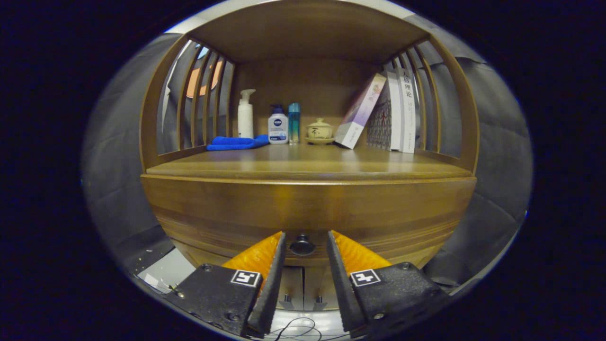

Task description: Pull open the drawer, take out the items inside it, and place them on the countertop above the cabinet.

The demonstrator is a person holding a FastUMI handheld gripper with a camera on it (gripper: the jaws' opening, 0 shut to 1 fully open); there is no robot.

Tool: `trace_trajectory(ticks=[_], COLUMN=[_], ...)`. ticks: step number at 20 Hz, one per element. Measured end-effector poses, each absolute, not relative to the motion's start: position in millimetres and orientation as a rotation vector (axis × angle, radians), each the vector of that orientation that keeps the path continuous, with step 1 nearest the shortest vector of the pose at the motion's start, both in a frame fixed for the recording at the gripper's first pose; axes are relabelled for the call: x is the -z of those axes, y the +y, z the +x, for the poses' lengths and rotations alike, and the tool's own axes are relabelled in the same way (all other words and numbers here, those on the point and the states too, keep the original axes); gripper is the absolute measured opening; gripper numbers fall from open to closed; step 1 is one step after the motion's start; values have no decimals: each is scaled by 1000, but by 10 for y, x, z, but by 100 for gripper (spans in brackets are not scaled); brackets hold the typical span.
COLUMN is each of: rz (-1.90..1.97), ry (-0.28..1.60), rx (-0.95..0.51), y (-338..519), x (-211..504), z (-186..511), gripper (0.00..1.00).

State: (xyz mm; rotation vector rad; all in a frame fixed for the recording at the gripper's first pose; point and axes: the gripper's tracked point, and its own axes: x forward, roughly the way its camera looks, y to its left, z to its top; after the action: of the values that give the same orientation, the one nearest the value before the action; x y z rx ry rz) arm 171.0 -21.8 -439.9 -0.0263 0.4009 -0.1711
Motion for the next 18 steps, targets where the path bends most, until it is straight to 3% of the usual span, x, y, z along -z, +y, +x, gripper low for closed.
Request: trace_trajectory(ticks=[8,18], rz=[-49,-33], ry=[393,400], rx=[202,210], y=[-217,-203], x=[4468,4481], z=[1766,1706], gripper=[31,22])
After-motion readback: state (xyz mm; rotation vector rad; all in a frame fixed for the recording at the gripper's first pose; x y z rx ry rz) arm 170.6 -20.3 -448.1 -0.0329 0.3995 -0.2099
